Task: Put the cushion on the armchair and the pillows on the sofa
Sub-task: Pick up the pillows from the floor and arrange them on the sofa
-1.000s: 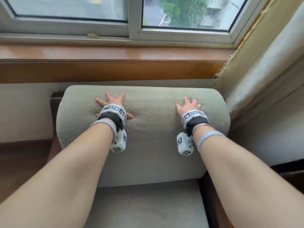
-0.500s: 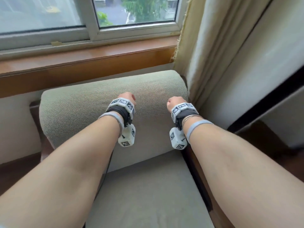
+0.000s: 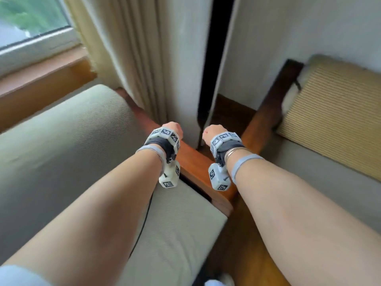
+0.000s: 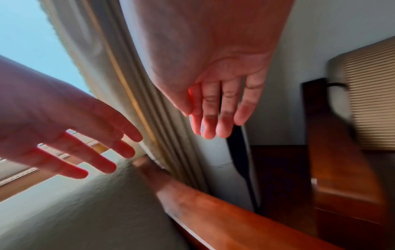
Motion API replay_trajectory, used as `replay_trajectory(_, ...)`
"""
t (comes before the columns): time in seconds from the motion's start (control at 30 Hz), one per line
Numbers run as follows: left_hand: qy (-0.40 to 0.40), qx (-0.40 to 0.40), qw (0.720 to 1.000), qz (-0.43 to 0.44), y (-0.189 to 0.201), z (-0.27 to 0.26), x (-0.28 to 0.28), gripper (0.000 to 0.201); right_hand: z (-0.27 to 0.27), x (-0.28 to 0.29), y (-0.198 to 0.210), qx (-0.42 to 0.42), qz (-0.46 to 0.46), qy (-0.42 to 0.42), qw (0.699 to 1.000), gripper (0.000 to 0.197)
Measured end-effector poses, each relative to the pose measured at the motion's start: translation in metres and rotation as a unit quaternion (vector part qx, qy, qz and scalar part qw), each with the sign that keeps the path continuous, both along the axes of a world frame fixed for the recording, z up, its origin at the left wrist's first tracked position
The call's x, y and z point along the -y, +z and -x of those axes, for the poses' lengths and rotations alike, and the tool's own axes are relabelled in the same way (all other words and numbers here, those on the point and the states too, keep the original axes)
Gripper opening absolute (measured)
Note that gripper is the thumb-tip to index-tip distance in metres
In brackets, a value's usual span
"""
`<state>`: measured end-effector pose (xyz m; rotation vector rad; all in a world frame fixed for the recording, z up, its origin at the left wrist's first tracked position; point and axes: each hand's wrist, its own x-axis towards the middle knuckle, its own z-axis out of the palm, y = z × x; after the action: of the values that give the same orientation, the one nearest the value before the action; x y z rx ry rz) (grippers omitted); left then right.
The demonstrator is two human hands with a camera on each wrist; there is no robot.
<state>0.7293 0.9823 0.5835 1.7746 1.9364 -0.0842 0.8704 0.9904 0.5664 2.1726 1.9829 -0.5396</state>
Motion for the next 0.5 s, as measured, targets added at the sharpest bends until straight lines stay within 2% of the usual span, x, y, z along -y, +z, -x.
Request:
replay_trajectory(0.2, -0.146, 0.011, 0.989, 0.016, -0.014, -0.186, 0.011, 0.034, -0.181, 0.053, -0.018, 0.016, 0.022, -0.13, 0.991, 0.032)
replay_trajectory(0.23, -0.179, 0.009, 0.984, 0.021, -0.016, -0.232, 0.017, 0.032, -0.224, 0.069, -0.021, 0.01, 0.024, -0.158, 0.987, 0.032)
replay_trajectory(0.27, -0.193, 0.013, 0.981, 0.019, -0.02, -0.243, 0.019, 0.03, -0.237, 0.074, -0.024, 0.003, 0.028, -0.164, 0.986, 0.033)
replay_trajectory(0.4, -0.258, 0.038, 0.965, 0.028, -0.038, -0.363, 0.04, 0.035, -0.349, 0.114, -0.038, -0.009, 0.052, -0.251, 0.967, 0.034)
replay_trajectory(0.5, -0.319, 0.025, 0.945, 0.074, -0.044, -0.454, 0.057, 0.036, -0.433, 0.141, -0.058, -0.023, 0.053, -0.314, 0.948, 0.033)
